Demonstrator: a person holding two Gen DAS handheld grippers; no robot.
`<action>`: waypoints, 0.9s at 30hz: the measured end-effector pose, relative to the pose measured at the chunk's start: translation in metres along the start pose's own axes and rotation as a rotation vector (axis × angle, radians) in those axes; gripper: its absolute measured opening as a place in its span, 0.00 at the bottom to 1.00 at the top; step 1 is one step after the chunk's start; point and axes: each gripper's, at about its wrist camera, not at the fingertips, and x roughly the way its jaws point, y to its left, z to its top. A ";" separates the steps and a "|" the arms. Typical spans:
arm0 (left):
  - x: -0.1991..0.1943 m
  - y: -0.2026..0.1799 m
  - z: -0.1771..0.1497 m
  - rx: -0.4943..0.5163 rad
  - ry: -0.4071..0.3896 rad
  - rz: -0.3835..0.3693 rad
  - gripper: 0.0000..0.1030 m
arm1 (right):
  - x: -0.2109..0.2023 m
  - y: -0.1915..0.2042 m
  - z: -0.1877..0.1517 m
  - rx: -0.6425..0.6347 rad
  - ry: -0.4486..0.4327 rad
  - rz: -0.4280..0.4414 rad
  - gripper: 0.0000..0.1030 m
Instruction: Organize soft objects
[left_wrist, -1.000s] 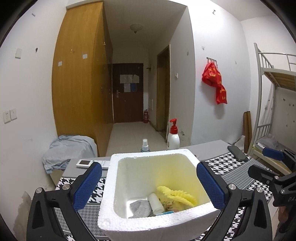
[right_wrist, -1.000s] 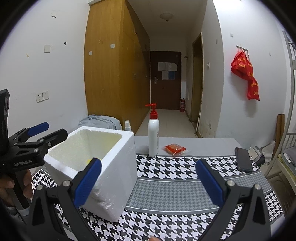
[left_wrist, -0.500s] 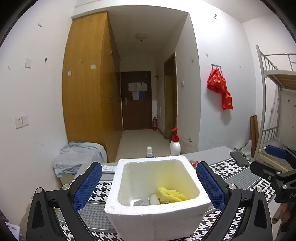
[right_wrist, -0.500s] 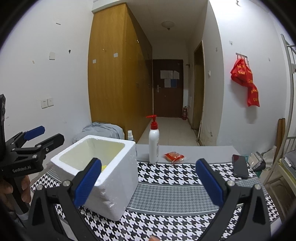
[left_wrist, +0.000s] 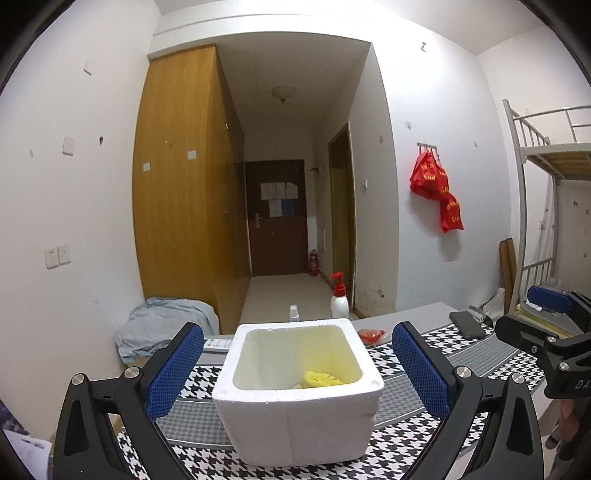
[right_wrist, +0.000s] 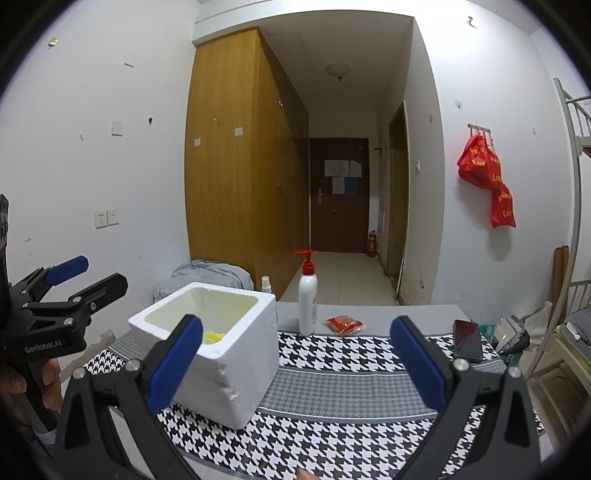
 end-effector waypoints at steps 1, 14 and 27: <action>-0.003 -0.001 0.000 0.001 -0.002 0.000 0.99 | -0.002 0.000 0.000 -0.002 -0.002 0.000 1.00; -0.033 -0.013 -0.008 0.003 -0.021 -0.001 0.99 | -0.039 0.003 -0.008 -0.008 -0.046 0.016 1.00; -0.055 -0.022 -0.030 -0.014 -0.005 0.025 0.99 | -0.057 0.002 -0.027 -0.003 -0.041 0.036 1.00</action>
